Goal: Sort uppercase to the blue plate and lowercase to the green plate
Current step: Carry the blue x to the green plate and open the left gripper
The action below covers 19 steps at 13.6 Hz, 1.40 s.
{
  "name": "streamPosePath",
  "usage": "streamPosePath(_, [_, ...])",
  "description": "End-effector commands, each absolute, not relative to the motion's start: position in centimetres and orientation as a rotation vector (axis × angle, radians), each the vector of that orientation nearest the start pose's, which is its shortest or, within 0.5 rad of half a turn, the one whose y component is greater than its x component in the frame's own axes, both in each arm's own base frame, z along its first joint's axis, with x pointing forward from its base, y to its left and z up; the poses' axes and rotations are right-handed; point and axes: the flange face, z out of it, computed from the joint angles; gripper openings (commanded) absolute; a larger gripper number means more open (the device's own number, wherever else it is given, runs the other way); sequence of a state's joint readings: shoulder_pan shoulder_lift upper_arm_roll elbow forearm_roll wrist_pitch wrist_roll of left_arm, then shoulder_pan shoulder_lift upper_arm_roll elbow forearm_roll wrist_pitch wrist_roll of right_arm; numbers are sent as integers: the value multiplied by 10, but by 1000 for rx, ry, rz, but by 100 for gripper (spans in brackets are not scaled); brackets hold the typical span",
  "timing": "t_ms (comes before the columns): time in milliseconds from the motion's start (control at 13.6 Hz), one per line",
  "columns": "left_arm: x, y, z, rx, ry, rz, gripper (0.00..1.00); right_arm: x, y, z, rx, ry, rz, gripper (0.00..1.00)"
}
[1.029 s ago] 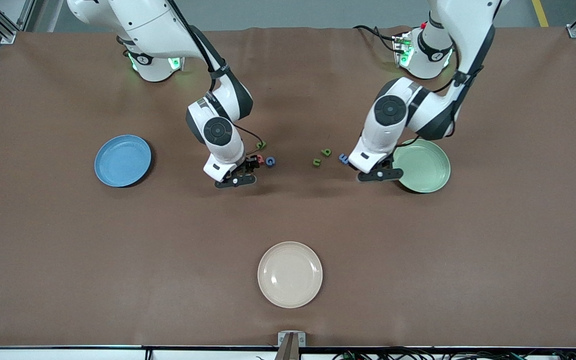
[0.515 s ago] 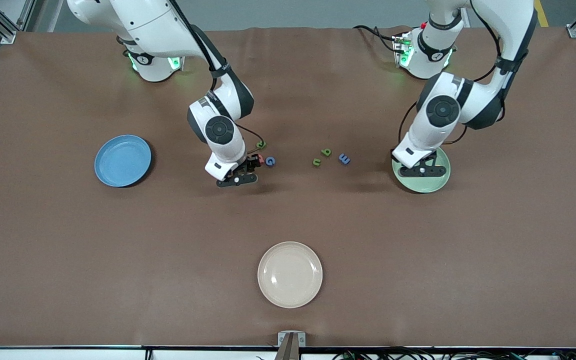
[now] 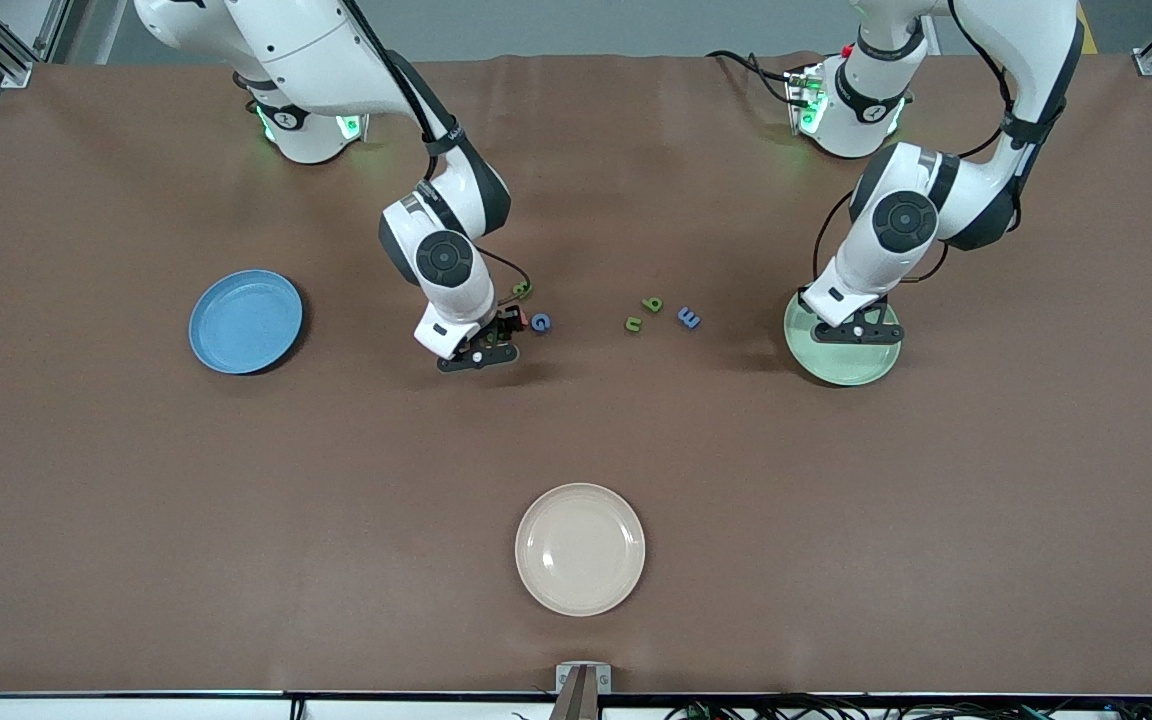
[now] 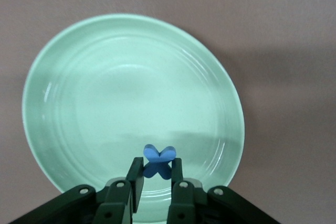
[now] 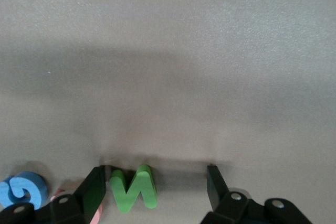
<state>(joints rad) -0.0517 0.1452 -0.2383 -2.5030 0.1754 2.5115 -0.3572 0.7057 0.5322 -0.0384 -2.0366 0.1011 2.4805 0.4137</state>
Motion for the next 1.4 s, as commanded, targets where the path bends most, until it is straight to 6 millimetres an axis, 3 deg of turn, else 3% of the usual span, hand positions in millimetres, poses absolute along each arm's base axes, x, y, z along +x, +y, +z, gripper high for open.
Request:
streamPosePath(0, [424, -130, 218, -3029, 147, 140, 14, 458, 365, 170, -3138, -265, 140, 86])
streamPosePath(294, [421, -127, 212, -3036, 139, 141, 18, 449, 357, 160, -3153, -265, 184, 86])
streamPosePath(515, [421, -127, 211, -3036, 141, 144, 34, 448, 356, 160, -3152, -264, 181, 79])
streamPosePath(662, [421, -127, 212, -3036, 141, 141, 74, 447, 359, 160, -3151, -276, 179, 68])
streamPosePath(735, [421, -127, 213, -3036, 150, 139, 88, 446, 359, 160, -3150, -286, 179, 62])
streamPosePath(882, [423, -129, 218, -3034, 160, 126, 99, 446, 359, 160, -3149, -291, 179, 48])
streamPosePath(1250, [425, -177, 243, -3051, 183, 28, 100, 447, 358, 161, -3151, -282, 181, 4])
streamPosePath(1323, [425, -193, 246, -3060, 152, 13, 100, 448, 356, 161, -3153, -280, 190, 1])
